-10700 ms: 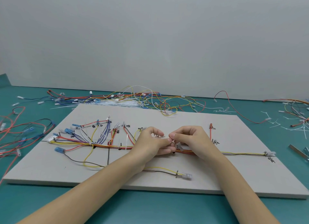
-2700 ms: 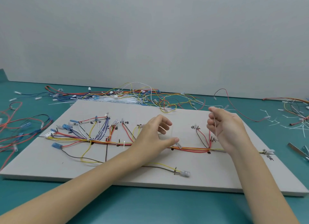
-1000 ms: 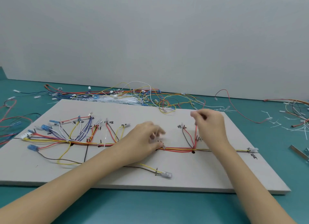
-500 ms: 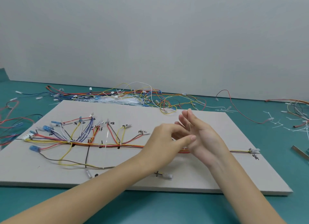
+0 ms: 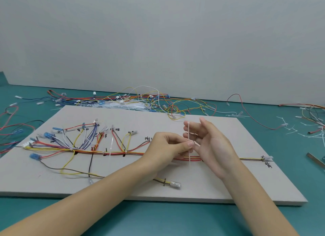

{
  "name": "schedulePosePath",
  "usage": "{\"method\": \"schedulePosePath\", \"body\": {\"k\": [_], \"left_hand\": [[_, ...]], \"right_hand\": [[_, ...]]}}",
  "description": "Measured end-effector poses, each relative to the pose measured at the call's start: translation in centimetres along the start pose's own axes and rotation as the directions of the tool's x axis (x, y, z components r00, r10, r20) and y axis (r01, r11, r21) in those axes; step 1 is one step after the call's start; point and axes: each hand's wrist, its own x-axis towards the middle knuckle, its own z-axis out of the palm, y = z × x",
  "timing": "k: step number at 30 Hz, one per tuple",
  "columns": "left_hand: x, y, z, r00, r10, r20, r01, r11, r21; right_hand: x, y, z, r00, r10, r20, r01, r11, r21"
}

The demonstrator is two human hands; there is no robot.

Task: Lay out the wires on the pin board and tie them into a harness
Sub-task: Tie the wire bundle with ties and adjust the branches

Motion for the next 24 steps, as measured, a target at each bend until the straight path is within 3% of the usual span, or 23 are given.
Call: {"method": "schedulePosePath", "body": {"k": [10, 17, 19, 21, 22, 24], "left_hand": [[-0.3, 0.3, 0.0, 0.997, -0.068, 0.023, 0.068, 0.997, 0.026], [0.0, -0.2, 0.3, 1.000, 0.014, 0.007, -0.014, 0.999, 0.033], [0.2, -0.4, 0.2, 0.996, 0.087, -0.007, -0.085, 0.987, 0.136], [0.2, -0.6, 0.1, 0.972, 0.235, 0.000, -0.217, 0.902, 0.373], [0.1, -0.7, -0.1, 0.950, 0.310, 0.050, -0.291, 0.809, 0.511], [0.2, -1.0, -0.1, 0.906, 0.359, 0.226, -0.396, 0.526, 0.752]], "right_hand": [[-0.1, -0.1, -0.3, 0.983, -0.186, 0.007, 0.181, 0.945, -0.274], [0.1, -0.3, -1.1, 0.979, -0.203, -0.027, 0.182, 0.923, -0.339], [0.2, -0.8, -1.7, 0.971, -0.233, -0.051, 0.208, 0.932, -0.295], [0.3, -1.6, -2.7, 0.950, -0.296, -0.100, 0.255, 0.919, -0.300], [0.4, -1.9, -3.2, 0.934, -0.334, -0.123, 0.277, 0.898, -0.341], [0.7, -2.4, -4.3, 0.902, -0.404, -0.154, 0.308, 0.850, -0.427]]}}
